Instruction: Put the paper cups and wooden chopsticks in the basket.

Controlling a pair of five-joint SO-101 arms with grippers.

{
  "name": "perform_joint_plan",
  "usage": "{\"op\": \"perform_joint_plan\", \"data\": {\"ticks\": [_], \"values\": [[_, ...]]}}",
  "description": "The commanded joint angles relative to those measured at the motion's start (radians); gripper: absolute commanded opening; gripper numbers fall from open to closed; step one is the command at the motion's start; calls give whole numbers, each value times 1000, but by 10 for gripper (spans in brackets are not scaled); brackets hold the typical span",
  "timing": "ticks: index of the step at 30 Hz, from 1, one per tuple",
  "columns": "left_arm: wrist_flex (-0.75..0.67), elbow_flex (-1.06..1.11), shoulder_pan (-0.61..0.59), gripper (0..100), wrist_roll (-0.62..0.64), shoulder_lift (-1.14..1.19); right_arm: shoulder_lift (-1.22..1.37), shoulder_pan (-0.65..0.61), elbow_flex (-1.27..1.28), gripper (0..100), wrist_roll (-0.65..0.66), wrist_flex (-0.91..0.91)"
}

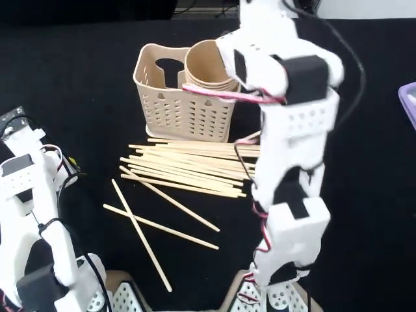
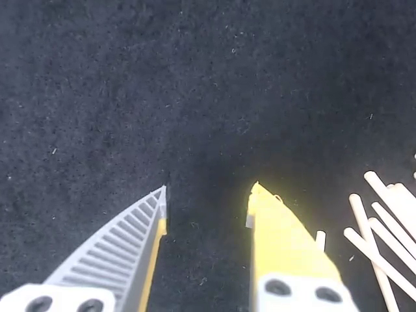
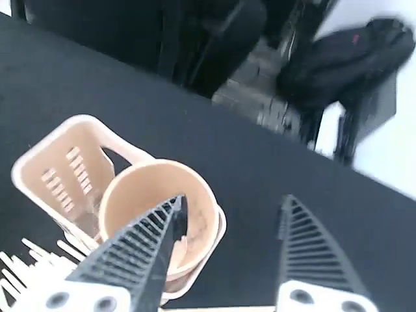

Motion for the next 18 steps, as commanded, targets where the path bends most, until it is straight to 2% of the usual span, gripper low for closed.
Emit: {"op": "perform_joint_plan", "data": {"ticks": [1, 7, 18], "values": [[-11, -12, 8, 205, 5, -28, -56, -54, 116, 161, -9, 12], [-11, -10, 8, 205, 5, -28, 13, -75, 354, 8, -8, -181], [-11, -10, 8, 205, 5, -28, 41, -77, 423, 11, -2, -157]]}}
